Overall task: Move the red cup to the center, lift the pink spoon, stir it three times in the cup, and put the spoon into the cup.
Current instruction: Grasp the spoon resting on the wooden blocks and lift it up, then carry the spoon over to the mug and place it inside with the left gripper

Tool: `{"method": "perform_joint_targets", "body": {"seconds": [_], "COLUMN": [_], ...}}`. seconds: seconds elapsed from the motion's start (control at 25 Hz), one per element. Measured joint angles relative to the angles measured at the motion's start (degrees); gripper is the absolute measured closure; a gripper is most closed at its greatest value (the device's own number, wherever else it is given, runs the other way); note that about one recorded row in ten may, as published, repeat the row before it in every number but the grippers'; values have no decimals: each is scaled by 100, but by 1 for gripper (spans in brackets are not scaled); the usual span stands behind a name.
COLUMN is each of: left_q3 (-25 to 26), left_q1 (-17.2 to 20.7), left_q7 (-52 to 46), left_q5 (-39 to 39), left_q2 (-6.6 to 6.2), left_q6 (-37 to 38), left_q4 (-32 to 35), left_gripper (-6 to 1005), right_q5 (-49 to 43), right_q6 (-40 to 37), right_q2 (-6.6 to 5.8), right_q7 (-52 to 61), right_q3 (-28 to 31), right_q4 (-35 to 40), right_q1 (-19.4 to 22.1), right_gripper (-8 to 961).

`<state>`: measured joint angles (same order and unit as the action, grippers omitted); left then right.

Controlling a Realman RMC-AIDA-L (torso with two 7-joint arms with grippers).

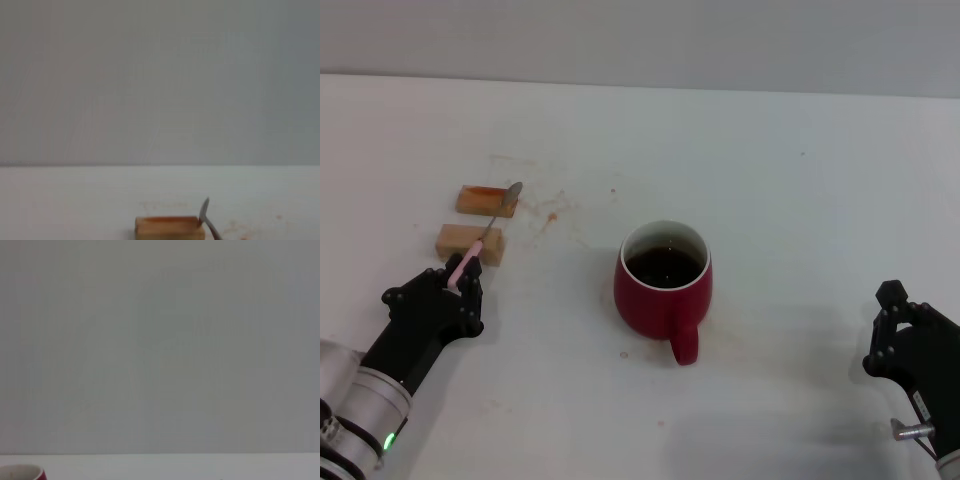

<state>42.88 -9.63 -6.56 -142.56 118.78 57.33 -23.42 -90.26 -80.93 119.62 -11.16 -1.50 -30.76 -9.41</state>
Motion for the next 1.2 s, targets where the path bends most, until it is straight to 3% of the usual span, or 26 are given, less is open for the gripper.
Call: {"method": "perform_joint_targets", "body": {"seconds": [0.28, 0.48, 0.92, 1.08, 1.12, 1.16, 1.2], "left_q3": [-117, -114, 147, 246, 339, 339, 385], "left_q1": [47, 25, -91, -59, -18, -18, 5], "left_q7": [-74, -40, 9, 12, 7, 7, -4], "left_q5": [-57, -412, -769, -908, -1007, -1007, -1055], "left_q2": [-49, -149, -220, -432, -570, -570, -646], "left_q6": [503, 568, 683, 747, 564, 564, 398], "left_q4": [-166, -516, -934, -1407, -1687, -1687, -1835], "left_gripper": [846, 850, 854, 855, 855, 855, 855], "right_q5": [0, 0, 0, 0, 0, 0, 0], "right_q6": [8, 13, 27, 22, 2, 2, -6], "right_q2": [0, 0, 0, 1, 1, 1, 0], "right_q7": [0, -1, 3, 2, -1, -1, -7], "right_q3": [0, 0, 0, 0, 0, 0, 0], "right_q4": [-3, -18, 7, -7, -20, -20, -23], "right_q1": [-22, -39, 19, 11, 13, 13, 17], "right_gripper": [952, 952, 952, 952, 952, 952, 952]}}
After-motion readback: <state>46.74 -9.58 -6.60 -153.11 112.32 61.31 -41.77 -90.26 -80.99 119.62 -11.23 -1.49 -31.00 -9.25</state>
